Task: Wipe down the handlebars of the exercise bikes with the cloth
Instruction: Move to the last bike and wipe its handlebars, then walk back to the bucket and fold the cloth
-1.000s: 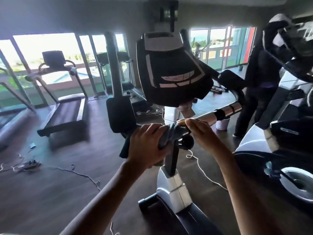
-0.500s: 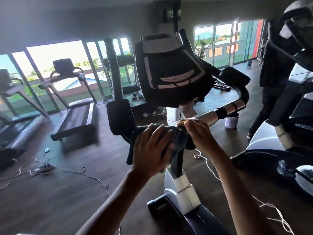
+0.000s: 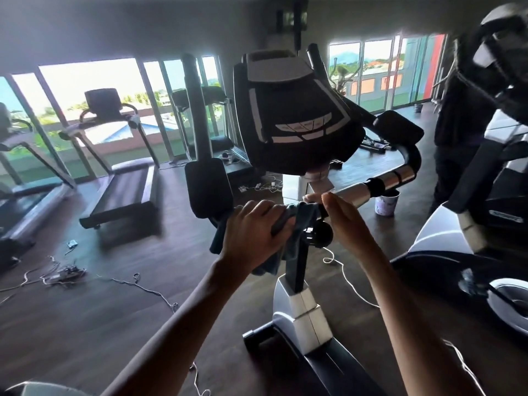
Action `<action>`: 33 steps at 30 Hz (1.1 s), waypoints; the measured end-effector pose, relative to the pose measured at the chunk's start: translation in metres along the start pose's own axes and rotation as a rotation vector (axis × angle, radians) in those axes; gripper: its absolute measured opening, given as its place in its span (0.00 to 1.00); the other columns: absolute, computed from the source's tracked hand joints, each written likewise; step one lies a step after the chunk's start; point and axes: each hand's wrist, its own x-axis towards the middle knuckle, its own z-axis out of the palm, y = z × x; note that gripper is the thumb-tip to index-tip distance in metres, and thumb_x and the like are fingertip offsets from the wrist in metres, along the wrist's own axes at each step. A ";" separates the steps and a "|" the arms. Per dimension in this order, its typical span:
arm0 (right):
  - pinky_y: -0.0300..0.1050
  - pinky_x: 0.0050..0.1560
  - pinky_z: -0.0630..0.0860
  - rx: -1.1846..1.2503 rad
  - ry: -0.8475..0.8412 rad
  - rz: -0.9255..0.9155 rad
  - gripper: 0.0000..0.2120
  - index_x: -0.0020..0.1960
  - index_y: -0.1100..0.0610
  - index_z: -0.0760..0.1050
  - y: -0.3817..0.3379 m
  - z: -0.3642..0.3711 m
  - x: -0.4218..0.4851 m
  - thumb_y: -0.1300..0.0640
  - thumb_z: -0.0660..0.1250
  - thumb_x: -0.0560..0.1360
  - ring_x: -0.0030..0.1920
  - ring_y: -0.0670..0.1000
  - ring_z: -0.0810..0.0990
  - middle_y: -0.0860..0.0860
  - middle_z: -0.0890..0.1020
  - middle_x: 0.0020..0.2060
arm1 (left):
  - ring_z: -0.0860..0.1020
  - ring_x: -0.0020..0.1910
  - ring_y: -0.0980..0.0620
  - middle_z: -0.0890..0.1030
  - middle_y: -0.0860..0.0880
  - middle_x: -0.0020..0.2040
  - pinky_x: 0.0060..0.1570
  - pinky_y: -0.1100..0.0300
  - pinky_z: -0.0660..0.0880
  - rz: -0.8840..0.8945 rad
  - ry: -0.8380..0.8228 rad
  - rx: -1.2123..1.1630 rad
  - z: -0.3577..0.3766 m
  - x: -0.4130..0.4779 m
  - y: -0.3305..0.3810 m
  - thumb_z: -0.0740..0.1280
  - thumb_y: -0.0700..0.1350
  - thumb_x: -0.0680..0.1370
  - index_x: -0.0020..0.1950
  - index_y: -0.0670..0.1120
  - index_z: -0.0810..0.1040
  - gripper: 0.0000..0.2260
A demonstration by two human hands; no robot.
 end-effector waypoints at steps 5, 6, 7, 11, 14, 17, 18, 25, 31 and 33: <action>0.29 0.52 0.70 0.034 0.250 -0.040 0.14 0.55 0.53 0.78 -0.005 0.008 -0.060 0.52 0.54 0.83 0.52 0.36 0.78 0.48 0.82 0.50 | 0.82 0.45 0.49 0.85 0.50 0.48 0.47 0.56 0.76 0.074 0.208 -0.091 -0.029 -0.022 0.005 0.60 0.56 0.82 0.50 0.46 0.85 0.18; 0.31 0.51 0.70 0.003 0.281 -0.051 0.16 0.54 0.55 0.77 -0.001 0.010 -0.074 0.50 0.53 0.82 0.51 0.39 0.78 0.50 0.82 0.48 | 0.82 0.46 0.50 0.85 0.51 0.49 0.48 0.56 0.76 0.054 0.211 -0.133 -0.036 -0.037 0.009 0.61 0.56 0.82 0.51 0.46 0.85 0.17; 0.35 0.52 0.71 -0.035 0.284 -0.049 0.17 0.53 0.56 0.77 0.003 0.013 -0.088 0.48 0.53 0.81 0.51 0.41 0.78 0.51 0.82 0.48 | 0.82 0.47 0.50 0.85 0.51 0.50 0.48 0.56 0.76 0.018 0.190 -0.180 -0.041 -0.054 0.014 0.61 0.56 0.82 0.52 0.47 0.85 0.17; 0.42 0.50 0.74 -0.214 0.006 0.098 0.17 0.52 0.52 0.78 0.023 0.033 -0.139 0.44 0.55 0.78 0.49 0.46 0.80 0.47 0.82 0.47 | 0.82 0.46 0.51 0.84 0.53 0.49 0.48 0.57 0.77 -0.303 0.022 -0.347 -0.039 -0.150 0.022 0.64 0.53 0.79 0.55 0.52 0.81 0.09; 0.48 0.52 0.76 -0.415 -0.326 0.284 0.12 0.51 0.48 0.78 0.039 0.059 -0.173 0.42 0.60 0.76 0.47 0.47 0.81 0.45 0.83 0.46 | 0.81 0.44 0.55 0.83 0.55 0.47 0.45 0.57 0.78 -0.600 -0.149 -0.338 -0.028 -0.237 0.020 0.65 0.54 0.77 0.53 0.53 0.81 0.09; 0.49 0.57 0.73 -0.618 -0.697 0.342 0.13 0.56 0.48 0.77 0.054 0.099 -0.194 0.42 0.62 0.78 0.53 0.49 0.80 0.46 0.82 0.51 | 0.82 0.42 0.53 0.84 0.55 0.45 0.41 0.59 0.77 -0.806 -0.321 -0.230 -0.029 -0.312 0.009 0.64 0.57 0.76 0.50 0.53 0.81 0.11; 0.48 0.59 0.71 -0.660 -0.789 0.331 0.15 0.58 0.49 0.76 0.057 0.114 -0.198 0.41 0.61 0.78 0.55 0.49 0.79 0.46 0.81 0.53 | 0.83 0.42 0.51 0.84 0.54 0.45 0.40 0.58 0.78 -0.857 -0.372 -0.193 -0.031 -0.331 0.003 0.64 0.58 0.76 0.50 0.52 0.82 0.13; 0.48 0.58 0.71 -0.746 -1.071 0.191 0.20 0.63 0.50 0.74 0.076 0.219 -0.186 0.40 0.57 0.79 0.58 0.50 0.77 0.48 0.79 0.57 | 0.83 0.43 0.44 0.84 0.49 0.47 0.41 0.50 0.81 -1.106 -0.390 -0.043 -0.047 -0.398 -0.061 0.60 0.60 0.76 0.52 0.47 0.82 0.20; 0.49 0.61 0.70 -0.799 -1.156 0.137 0.20 0.63 0.50 0.73 0.099 0.308 -0.132 0.39 0.56 0.79 0.60 0.51 0.75 0.48 0.77 0.57 | 0.83 0.44 0.48 0.84 0.51 0.48 0.43 0.49 0.81 -1.190 -0.350 -0.062 -0.024 -0.407 -0.152 0.61 0.60 0.77 0.55 0.50 0.81 0.17; 0.49 0.60 0.70 -0.810 -1.151 0.128 0.20 0.64 0.50 0.73 0.108 0.338 -0.109 0.39 0.56 0.79 0.60 0.51 0.75 0.48 0.77 0.58 | 0.83 0.43 0.49 0.84 0.52 0.48 0.41 0.51 0.81 -1.192 -0.335 -0.052 -0.014 -0.401 -0.189 0.61 0.60 0.77 0.55 0.52 0.80 0.16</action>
